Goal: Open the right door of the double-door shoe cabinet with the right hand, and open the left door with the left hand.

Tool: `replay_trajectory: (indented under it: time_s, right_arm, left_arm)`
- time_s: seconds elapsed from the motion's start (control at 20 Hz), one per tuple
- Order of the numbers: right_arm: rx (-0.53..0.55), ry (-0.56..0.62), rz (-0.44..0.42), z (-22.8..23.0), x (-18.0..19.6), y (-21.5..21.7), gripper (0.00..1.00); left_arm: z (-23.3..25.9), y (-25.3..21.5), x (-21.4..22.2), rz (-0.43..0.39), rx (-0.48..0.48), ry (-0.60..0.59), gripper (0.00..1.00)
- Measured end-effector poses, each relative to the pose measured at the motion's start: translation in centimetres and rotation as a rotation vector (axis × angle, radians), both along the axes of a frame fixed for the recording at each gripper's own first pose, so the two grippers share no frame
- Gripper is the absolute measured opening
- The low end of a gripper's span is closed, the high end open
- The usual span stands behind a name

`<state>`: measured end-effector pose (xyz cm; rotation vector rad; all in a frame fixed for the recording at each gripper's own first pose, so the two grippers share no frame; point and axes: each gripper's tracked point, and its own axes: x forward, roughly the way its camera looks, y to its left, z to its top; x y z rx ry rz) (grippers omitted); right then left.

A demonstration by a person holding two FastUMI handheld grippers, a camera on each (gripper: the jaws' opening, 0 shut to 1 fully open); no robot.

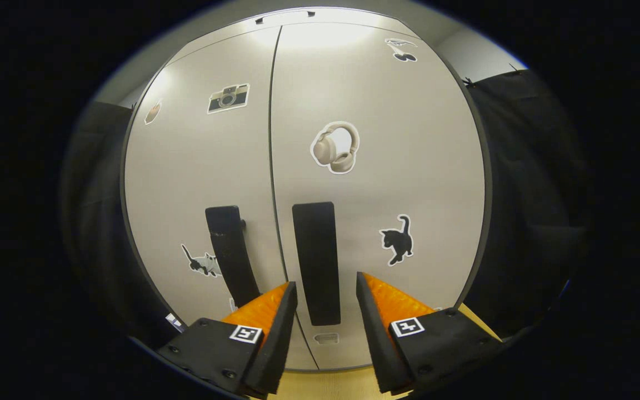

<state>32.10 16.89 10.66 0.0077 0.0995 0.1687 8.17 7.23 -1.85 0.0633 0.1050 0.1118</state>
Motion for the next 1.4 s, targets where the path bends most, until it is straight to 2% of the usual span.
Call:
replay_trajectory:
  time_s: [0.05,0.2,0.25,0.3,0.35,0.45,0.55,0.6,0.65,0.7,0.75,0.85,0.95,1.4]
  right_arm:
    - [-0.004,-0.001,-0.005,0.0,0.4,0.0,0.66]
    - [0.005,0.002,-0.001,-0.1,1.1,0.3,0.65]
    - [0.008,0.008,-0.001,-0.2,0.9,0.2,0.52]
    - [0.005,0.011,-0.005,-0.3,1.3,0.3,0.45]
    - [-0.002,0.014,-0.008,-0.4,1.2,0.3,0.47]
    - [-0.011,0.007,-0.009,-0.4,1.3,0.4,0.46]
    - [-0.019,0.004,-0.010,-0.5,1.1,0.3,0.33]
    - [-0.017,0.007,-0.010,-0.7,1.2,0.4,0.33]
    - [-0.021,0.006,-0.008,-0.5,0.9,0.3,0.27]
    - [-0.023,0.010,-0.006,-0.7,0.7,0.2,0.27]
    - [-0.033,0.002,-0.005,-0.6,0.9,0.2,0.19]
    - [-0.046,0.000,0.005,-0.7,0.3,-0.1,0.19]
    - [-0.041,-0.001,0.021,-0.7,-0.2,-0.2,0.09]
    - [-0.071,0.000,0.103,-0.2,-3.1,-1.9,0.09]
  left_arm:
    - [-0.2,0.2,0.1,0.002,-0.004,0.003,0.98]
    - [-0.6,0.7,0.4,0.009,-0.011,0.014,0.98]
    - [-0.5,0.8,0.4,0.012,-0.012,0.016,0.99]
    - [-0.5,0.9,0.3,0.014,-0.013,0.016,0.98]
    - [-0.5,1.0,0.4,0.016,-0.013,0.015,0.98]
    - [-0.3,1.0,0.2,0.020,-0.007,0.012,0.98]
    - [-0.2,0.9,0.0,0.024,-0.007,0.010,0.97]
    - [-0.3,0.9,-0.1,0.026,-0.010,0.010,0.97]
    - [-0.4,0.8,-0.2,0.027,-0.013,0.012,0.98]
    - [-0.4,0.7,-0.3,0.030,-0.014,0.014,0.98]
    - [-0.3,0.7,-0.6,0.033,-0.011,0.011,0.98]
    - [-0.1,0.6,-1.0,0.043,-0.005,0.006,0.98]
    - [-0.1,0.4,-1.3,0.051,-0.005,0.010,0.97]
    - [1.3,-1.5,-3.5,0.091,-0.034,-0.014,0.98]
